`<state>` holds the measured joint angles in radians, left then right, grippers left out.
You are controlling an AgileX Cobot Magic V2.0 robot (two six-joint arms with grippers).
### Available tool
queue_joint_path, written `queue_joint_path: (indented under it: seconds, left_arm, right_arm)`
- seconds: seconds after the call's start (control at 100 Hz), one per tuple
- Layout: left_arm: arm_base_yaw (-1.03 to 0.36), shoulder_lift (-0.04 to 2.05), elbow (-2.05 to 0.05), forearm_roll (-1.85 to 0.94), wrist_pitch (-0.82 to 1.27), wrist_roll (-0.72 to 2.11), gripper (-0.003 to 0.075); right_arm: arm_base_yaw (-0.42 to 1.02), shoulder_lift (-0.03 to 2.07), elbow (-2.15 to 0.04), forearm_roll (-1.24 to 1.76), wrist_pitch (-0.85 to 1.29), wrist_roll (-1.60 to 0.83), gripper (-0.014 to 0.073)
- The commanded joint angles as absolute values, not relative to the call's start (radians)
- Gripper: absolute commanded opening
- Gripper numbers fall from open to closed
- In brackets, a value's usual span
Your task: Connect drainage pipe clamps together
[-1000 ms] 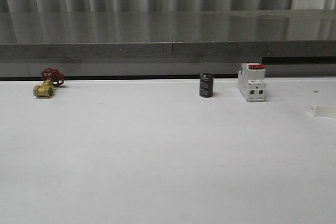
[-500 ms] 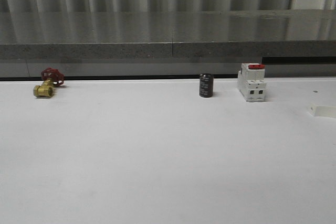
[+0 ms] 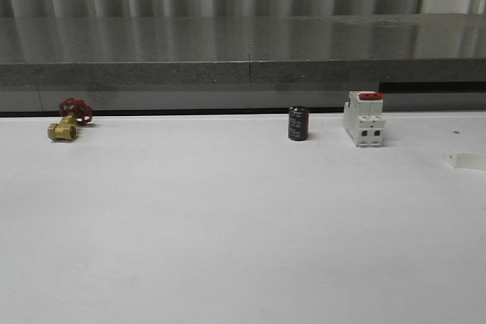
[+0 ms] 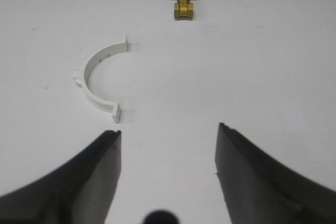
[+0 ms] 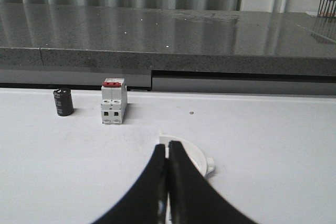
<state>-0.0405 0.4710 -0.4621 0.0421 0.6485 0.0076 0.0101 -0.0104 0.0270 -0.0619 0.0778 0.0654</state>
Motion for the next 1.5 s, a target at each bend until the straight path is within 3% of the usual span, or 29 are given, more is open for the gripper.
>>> queue_joint_path:
  seconds: [0.0, 0.27, 0.61, 0.98, 1.49]
  left_arm:
    - [-0.050, 0.540, -0.535, 0.069, 0.592, -0.044, 0.0472]
    - [-0.036, 0.848, -0.695, 0.072, 0.621, -0.082, 0.0472]
    - [0.151, 1.227, -0.908, 0.072, 0.646, -0.082, 0.0472]
    - [0.249, 1.566, -1.150, 0.073, 0.814, -0.061, 0.0472]
    - [0.260, 1.897, -1.412, 0.040, 0.906, 0.122, 0.0472]
  right_arm:
    - [0.012, -0.030, 0.010, -0.068, 0.000, 0.059, -0.0067]
    - [0.012, -0.030, 0.010, -0.068, 0.000, 0.059, -0.0067]
    - [0.012, -0.030, 0.010, -0.068, 0.000, 0.059, -0.0067]
    - [0.012, -0.030, 0.010, -0.068, 0.000, 0.059, -0.0067]
    - [0.012, -0.030, 0.010, -0.068, 0.000, 0.059, -0.0067]
